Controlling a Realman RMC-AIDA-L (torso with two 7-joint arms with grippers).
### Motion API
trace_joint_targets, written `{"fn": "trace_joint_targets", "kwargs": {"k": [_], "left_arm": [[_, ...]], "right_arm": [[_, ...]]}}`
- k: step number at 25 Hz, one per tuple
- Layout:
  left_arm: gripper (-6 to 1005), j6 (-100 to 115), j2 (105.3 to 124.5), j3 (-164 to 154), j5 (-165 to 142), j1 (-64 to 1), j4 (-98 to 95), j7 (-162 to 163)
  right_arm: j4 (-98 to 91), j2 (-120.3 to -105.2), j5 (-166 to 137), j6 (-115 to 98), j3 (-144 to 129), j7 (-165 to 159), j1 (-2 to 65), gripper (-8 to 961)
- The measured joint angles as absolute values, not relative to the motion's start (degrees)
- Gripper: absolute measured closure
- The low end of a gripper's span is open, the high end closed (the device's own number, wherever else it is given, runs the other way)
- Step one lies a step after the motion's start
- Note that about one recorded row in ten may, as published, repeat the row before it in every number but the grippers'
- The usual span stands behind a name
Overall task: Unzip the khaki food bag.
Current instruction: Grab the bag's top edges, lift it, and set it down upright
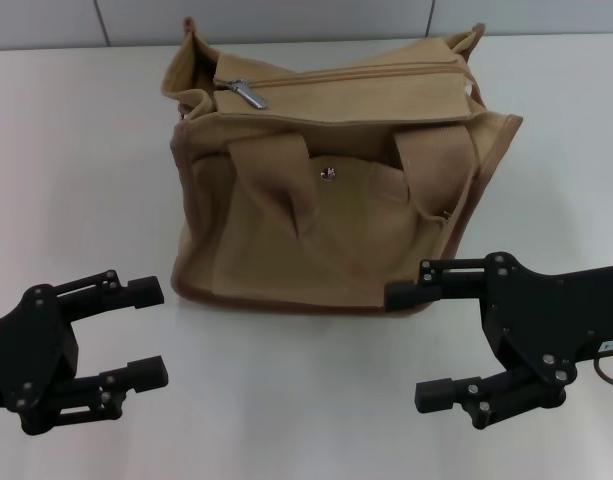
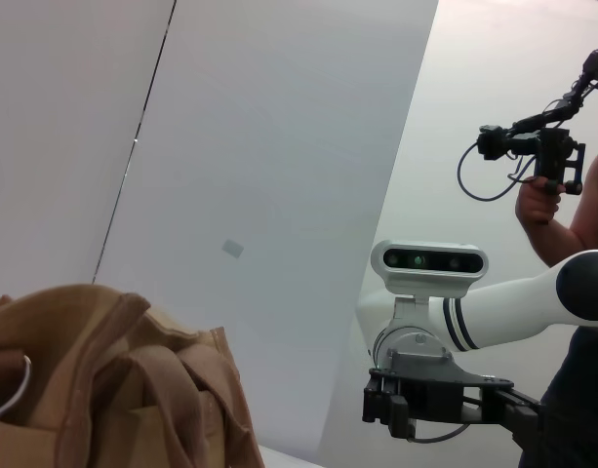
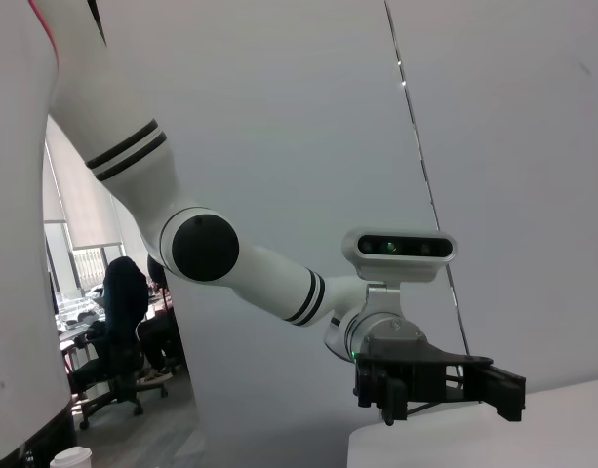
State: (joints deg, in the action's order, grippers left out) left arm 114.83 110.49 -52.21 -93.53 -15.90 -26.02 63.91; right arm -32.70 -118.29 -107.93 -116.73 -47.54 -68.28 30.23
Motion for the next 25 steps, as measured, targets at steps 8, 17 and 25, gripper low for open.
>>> {"fn": "trace_joint_targets", "kwargs": {"k": [8, 17, 25], "left_arm": [[227, 114.8, 110.72, -52.2, -93.5, -16.2, -26.0, 63.9], [229, 114.4, 111.06, -52.0, -93.5, -16.6, -26.0, 63.6], [230, 91.8, 117.83, -50.8, -93.1, -16.4, -24.6, 54.5]], "right_arm": [[-32.7, -118.50, -107.9, -116.6, -47.0, -68.2, 30.2, 130], [-32.6, -118.74, -107.9, -115.2, -41.3, -68.2, 29.6, 129], [-32.6, -118.83, -107.9, -115.6, -36.6, -68.3, 28.0, 130]]}}
